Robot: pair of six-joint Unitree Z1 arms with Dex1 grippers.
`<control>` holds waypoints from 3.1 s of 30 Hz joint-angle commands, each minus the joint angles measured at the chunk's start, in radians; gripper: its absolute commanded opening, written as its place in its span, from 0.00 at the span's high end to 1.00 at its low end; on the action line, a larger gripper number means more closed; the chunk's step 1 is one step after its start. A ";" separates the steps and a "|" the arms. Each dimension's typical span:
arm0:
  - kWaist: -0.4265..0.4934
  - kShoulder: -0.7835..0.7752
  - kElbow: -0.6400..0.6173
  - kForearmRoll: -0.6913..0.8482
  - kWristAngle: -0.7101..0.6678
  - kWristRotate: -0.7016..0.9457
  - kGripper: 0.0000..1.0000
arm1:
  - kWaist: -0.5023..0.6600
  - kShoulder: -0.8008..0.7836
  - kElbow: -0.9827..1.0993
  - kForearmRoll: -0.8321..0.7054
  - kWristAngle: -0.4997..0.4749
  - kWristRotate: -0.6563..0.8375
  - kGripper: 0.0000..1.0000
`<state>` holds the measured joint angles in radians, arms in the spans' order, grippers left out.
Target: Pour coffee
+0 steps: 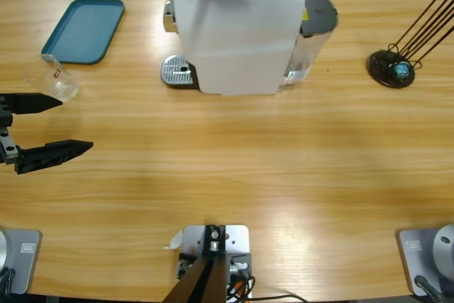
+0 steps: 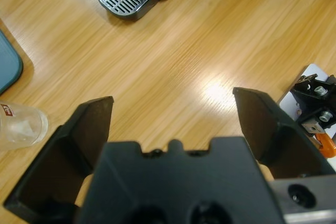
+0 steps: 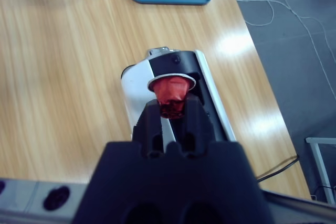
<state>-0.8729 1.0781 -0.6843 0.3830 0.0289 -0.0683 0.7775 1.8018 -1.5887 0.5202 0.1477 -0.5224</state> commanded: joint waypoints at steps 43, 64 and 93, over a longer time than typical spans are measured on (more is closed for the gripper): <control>0.006 -0.068 0.023 -0.010 0.013 -0.004 0.00 | 0.183 -0.442 0.499 -0.065 -0.320 0.686 1.00; 0.021 -0.160 -0.004 0.137 0.011 0.000 0.01 | -0.052 -0.081 0.180 -0.333 -0.436 0.956 1.00; 0.031 -0.159 0.016 0.137 0.003 0.004 0.01 | 0.161 -0.034 0.170 -0.305 -0.454 1.268 1.00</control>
<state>-0.8504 0.9362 -0.6978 0.5060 0.0289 -0.0683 0.8844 1.6879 -1.4290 0.1928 -0.2989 0.7129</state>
